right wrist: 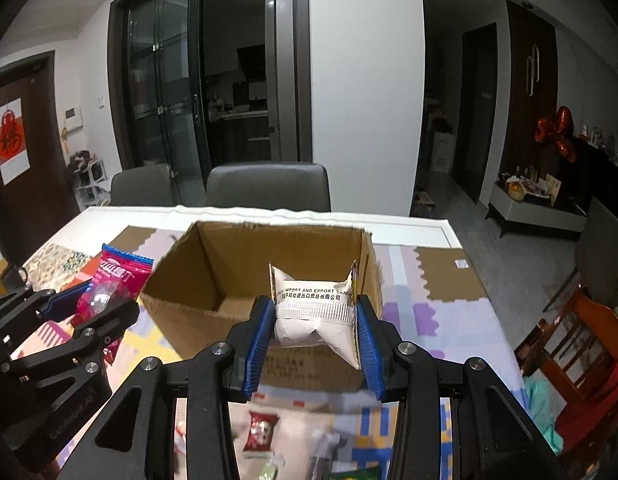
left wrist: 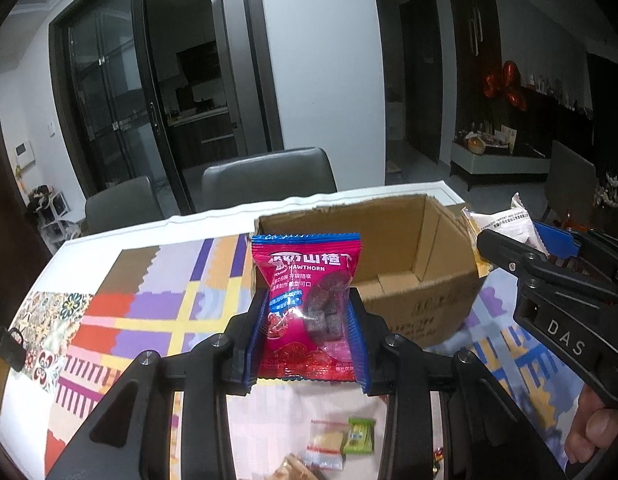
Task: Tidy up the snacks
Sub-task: 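Lift both held snacks and carry them over the open cardboard box, then open both tools to drop the pink bag and white pastry into the box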
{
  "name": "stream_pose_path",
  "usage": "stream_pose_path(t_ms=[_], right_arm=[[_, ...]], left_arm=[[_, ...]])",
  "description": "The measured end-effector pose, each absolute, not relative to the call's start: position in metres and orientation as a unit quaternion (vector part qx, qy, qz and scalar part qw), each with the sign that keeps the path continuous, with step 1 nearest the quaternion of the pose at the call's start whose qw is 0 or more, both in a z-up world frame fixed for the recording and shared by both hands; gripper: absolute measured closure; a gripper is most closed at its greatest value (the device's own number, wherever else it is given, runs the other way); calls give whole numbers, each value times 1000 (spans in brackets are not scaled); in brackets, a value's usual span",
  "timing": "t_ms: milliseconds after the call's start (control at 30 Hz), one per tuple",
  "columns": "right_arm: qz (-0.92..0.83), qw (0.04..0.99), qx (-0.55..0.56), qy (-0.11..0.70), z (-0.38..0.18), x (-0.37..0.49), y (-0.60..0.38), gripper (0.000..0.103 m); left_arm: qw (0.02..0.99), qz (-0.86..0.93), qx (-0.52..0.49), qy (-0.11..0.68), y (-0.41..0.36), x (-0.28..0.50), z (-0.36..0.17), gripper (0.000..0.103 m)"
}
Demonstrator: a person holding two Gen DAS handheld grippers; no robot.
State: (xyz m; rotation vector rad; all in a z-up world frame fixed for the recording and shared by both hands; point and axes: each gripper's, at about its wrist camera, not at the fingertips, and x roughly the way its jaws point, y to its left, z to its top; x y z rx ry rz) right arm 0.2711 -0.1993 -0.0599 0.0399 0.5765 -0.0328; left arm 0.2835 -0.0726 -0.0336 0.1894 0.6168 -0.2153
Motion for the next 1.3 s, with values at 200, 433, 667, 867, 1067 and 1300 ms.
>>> stream_pose_path(t_ms=[200,433,667,867,1067,1300], right_arm=[[-24,961,16,273,-53,286,-205,61],[-32,962,21,272,-52,306,-211,61],[-36,961,22,272,-54,325,-214,61],[-36,961,23,274,-59,338,-214,61],[-33,958,23,283,-64,349,-212,61],[-26,956,16,292,-70,362,-207,60]], left_arm=[[947,-107,91,290,-77,302,-29,66],[949,-104,81,288,-79,325,-30,66],[950,-95,70,288,-81,345,-35,66],[950,-90,64,292,-80,361,-41,66],[948,-88,61,300,-80,373,-47,66],[944,-88,60,312,-79,381,-54,65]])
